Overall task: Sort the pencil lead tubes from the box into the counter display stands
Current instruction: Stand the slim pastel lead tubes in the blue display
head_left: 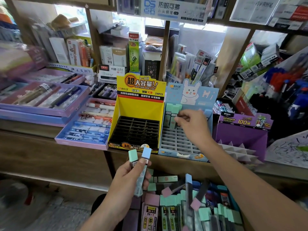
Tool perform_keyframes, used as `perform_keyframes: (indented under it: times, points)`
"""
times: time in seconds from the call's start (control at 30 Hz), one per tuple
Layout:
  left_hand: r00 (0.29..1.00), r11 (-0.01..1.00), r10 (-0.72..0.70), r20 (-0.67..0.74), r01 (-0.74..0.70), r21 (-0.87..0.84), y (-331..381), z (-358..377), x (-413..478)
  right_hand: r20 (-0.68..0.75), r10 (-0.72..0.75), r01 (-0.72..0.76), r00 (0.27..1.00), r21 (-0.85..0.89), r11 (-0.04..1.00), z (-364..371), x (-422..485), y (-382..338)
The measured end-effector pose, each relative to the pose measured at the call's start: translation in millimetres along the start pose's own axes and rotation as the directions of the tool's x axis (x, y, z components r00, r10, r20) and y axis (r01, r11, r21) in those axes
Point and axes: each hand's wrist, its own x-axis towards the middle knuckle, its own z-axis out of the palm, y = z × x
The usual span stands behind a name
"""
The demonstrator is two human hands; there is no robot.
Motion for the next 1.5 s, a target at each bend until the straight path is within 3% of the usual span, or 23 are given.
perform_keyframes:
  times: [0.47,0.73,0.8,0.97,1.17,1.33,1.5]
  points:
    - [0.999,0.998,-0.045,-0.002,0.045,-0.044,1.1,-0.6,0.9,-0.012,0.058,-0.058,0.998,0.010,0.998,17.1,1.4,-8.7]
    - [1.000,1.000,0.014,0.025,-0.014,-0.013,0.5,-1.0,-1.0,-0.050,0.066,-0.061,0.997,0.101,0.993,10.3,-14.3,-7.3]
    - [0.999,1.000,0.021,0.040,-0.020,-0.022,0.2,-1.4,-1.1,0.006,0.061,-0.061,0.998,0.164,0.985,5.5,-25.1,-9.6]
    - [0.997,0.998,0.028,0.075,-0.024,-0.057,0.1,-1.0,-0.7,0.336,0.056,-0.161,0.940,0.295,0.942,2.0,-54.8,-18.8]
    - [0.991,0.999,0.032,0.128,-0.035,0.026,-2.5,-1.7,1.3,0.507,0.008,-0.201,0.862,0.328,0.923,10.3,-75.0,-26.1]
    - [0.991,0.999,0.037,0.132,-0.040,0.017,-5.7,-2.1,3.9,0.477,0.008,-0.200,0.879,0.354,0.914,2.1,-76.8,-26.0]
    - [0.999,0.999,0.028,0.029,-0.027,-0.022,-9.1,-4.5,8.8,0.291,0.025,-0.126,0.957,0.335,0.934,-36.8,-64.9,-26.9]
